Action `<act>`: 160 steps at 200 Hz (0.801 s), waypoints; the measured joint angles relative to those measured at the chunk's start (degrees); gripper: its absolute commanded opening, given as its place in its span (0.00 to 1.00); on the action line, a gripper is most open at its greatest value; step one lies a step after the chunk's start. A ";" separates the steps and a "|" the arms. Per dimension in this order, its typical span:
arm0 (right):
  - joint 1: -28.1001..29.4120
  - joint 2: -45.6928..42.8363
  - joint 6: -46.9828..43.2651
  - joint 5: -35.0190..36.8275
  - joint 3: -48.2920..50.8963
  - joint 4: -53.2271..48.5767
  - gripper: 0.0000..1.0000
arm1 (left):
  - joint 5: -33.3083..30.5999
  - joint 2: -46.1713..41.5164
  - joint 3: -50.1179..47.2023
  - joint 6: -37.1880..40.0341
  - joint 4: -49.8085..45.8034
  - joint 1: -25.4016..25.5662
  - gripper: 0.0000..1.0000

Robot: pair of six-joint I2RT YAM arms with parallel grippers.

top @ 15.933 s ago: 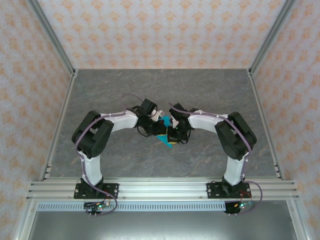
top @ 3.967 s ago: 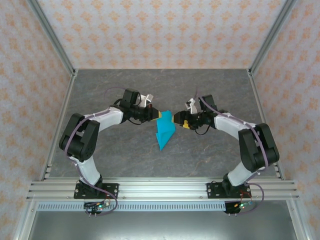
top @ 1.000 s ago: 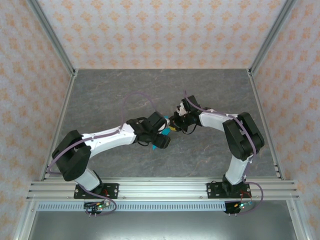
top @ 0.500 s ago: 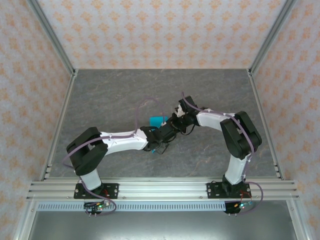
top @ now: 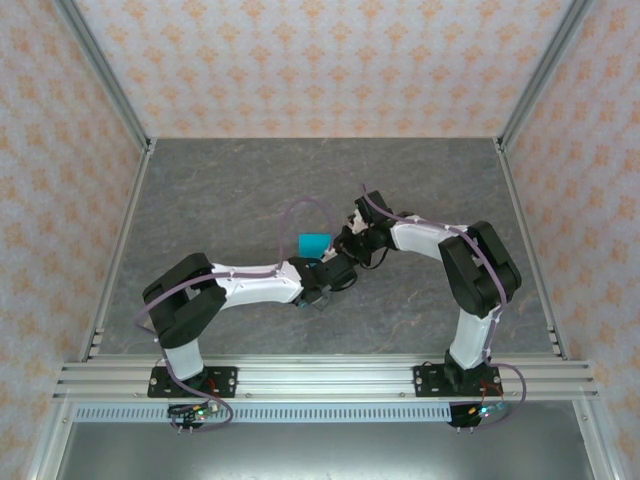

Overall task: Fold a paper plane with a square sheet of paper (fold left side to right side)
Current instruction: Fold the wing for the fifth time at the center of the table.

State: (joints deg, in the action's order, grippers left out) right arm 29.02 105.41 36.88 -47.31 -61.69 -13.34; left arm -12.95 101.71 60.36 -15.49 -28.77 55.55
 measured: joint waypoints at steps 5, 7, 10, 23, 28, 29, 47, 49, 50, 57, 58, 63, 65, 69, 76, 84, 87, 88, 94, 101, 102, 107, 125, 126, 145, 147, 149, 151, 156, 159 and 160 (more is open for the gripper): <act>0.00 0.00 0.00 0.00 -0.09 -0.07 0.19 | -0.11 0.09 0.04 0.00 -0.04 0.11 0.39; 0.00 0.00 0.00 0.00 -0.13 -0.07 0.19 | -0.17 0.15 0.04 0.00 -0.04 0.15 0.39; 0.00 0.00 0.00 0.00 -0.17 -0.15 0.19 | -0.26 0.24 0.04 0.00 -0.04 0.24 0.39; 0.00 0.00 0.04 -0.02 -0.22 -0.22 0.19 | -0.70 0.76 0.31 0.02 -0.17 0.37 0.37; 0.00 0.00 0.11 -0.02 -0.22 -0.28 0.20 | -0.87 0.98 0.39 0.02 -0.15 0.50 0.37; 0.00 0.00 0.13 -0.02 -0.22 -0.31 0.20 | -0.90 1.05 0.42 0.00 -0.15 0.52 0.37; 0.00 0.00 0.20 -0.02 -0.22 -0.48 0.20 | -1.29 1.62 0.63 0.04 -0.22 0.81 0.34; 0.00 0.00 0.20 -0.02 -0.22 -0.50 0.20 | -1.31 1.66 0.63 0.02 -0.22 0.85 0.34; 0.00 0.00 0.20 -0.02 -0.22 -0.50 0.20 | -1.33 1.70 0.63 0.07 -0.22 0.87 0.34; 0.00 0.00 0.20 -0.02 -0.22 -0.68 0.20 | -1.55 1.77 0.63 0.09 -0.26 0.98 0.33; 0.00 0.00 0.20 -0.02 -0.22 -0.68 0.20 | -1.57 1.77 0.66 0.09 -0.28 0.98 0.33; 0.00 0.00 0.22 -0.02 -0.24 -0.81 0.20 | -1.73 1.79 0.66 0.09 -0.37 1.11 0.33; 0.00 0.00 0.22 -0.02 -0.26 -0.85 0.20 | -1.79 1.79 0.68 0.11 -0.37 1.09 0.33; 0.00 0.00 0.24 -0.04 -0.26 -0.87 0.20 | -1.99 1.79 0.68 0.11 -0.39 1.09 0.32; 0.00 0.00 0.39 -0.04 -0.28 -0.92 0.20 | -2.29 1.79 0.68 0.15 -0.39 1.14 0.32; 0.00 0.00 0.48 -0.04 -0.39 -1.11 0.20 | -2.60 1.79 0.68 0.17 -0.39 1.14 0.32; 0.00 0.00 0.55 -0.04 -0.48 -1.22 0.20 | -2.62 1.79 0.68 0.17 -0.39 1.14 0.32; 0.00 0.00 0.59 -0.04 -0.52 -1.29 0.20 | -2.64 1.79 0.68 0.17 -0.39 1.14 0.32; 0.00 0.00 0.61 -0.07 -0.68 -1.44 0.20 | -2.78 1.79 0.68 0.17 -0.39 1.14 0.33; 0.00 0.00 0.63 -0.09 -0.94 -1.77 0.20 | -2.80 1.79 0.68 0.22 -0.39 1.18 0.37; 0.00 0.00 0.66 -0.09 -1.01 -1.84 0.20 | -2.82 1.79 0.68 0.26 -0.42 1.20 0.38; 0.00 0.00 0.70 -0.17 -1.22 -1.97 0.20 | -2.97 1.79 0.68 0.22 -0.42 1.27 0.42; 0.00 0.00 0.85 -0.24 -2.16 -2.80 0.19 | -3.78 1.75 0.68 0.57 -0.44 1.92 0.48; 0.00 0.00 0.87 -0.24 -2.21 -2.82 0.19 | -3.82 1.75 0.68 0.57 -0.44 1.95 0.49; 0.00 0.00 1.05 -0.33 -3.04 -3.43 0.19 | -4.48 1.40 0.68 0.79 -0.44 2.64 0.50; 0.00 0.00 1.05 -0.37 -3.10 -3.48 0.19 | -4.48 1.40 0.68 0.81 -0.44 2.69 0.50; 0.00 0.00 1.05 -0.44 -3.17 -3.56 0.20 | -4.55 1.38 0.68 0.81 -0.44 2.78 0.50; 0.00 0.00 1.07 -0.48 -3.23 -3.61 0.19 | -4.68 1.29 0.68 0.81 -0.44 2.86 0.50; 0.00 0.00 1.07 -0.52 -3.39 -3.82 0.19 | -4.92 1.25 0.68 0.81 -0.46 2.93 0.50; 0.00 0.00 1.07 -0.52 -3.48 -3.93 0.19 | -5.11 1.20 0.68 0.81 -0.46 2.97 0.50; 0.00 0.00 1.07 -0.55 -3.48 -3.96 0.19 | -5.14 1.20 0.68 0.81 -0.46 2.97 0.50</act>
State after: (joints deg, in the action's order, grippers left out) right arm 29.02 105.41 37.95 -47.86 -65.17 -17.30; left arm -18.09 102.91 61.04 -14.68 -29.23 58.52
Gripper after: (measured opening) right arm 0.195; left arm 0.499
